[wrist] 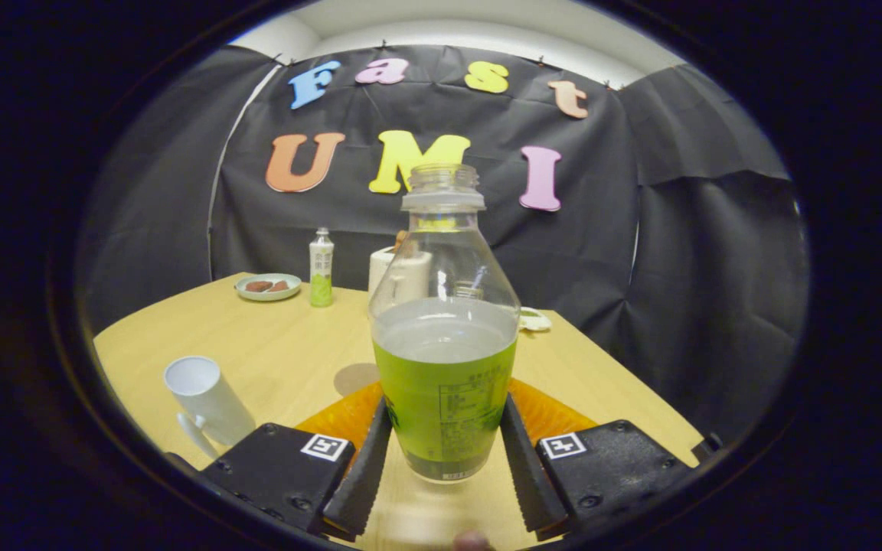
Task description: Take the bottle from table, then pour the juice into the cup, finally place the bottle on the coaster
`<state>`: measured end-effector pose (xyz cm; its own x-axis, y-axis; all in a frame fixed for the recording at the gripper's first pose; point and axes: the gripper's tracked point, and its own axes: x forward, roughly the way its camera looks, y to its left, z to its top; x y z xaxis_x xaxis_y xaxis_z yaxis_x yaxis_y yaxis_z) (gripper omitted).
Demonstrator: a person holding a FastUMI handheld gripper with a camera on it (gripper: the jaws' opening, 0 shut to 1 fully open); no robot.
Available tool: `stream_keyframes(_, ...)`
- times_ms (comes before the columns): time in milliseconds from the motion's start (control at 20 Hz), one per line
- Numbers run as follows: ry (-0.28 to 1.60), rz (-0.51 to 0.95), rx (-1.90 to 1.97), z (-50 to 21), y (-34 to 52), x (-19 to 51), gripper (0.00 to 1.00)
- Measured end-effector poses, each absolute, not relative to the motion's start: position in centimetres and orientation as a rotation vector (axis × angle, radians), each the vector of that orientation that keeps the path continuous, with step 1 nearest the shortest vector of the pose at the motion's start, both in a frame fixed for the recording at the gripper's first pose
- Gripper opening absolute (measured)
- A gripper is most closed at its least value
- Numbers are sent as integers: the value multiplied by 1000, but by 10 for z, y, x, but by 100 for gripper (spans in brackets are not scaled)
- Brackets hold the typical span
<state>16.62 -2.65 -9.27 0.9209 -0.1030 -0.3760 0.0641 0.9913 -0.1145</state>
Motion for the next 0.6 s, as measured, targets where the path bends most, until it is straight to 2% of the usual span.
stream_keyframes(600,351,-79,-717,-72,1,187,77)
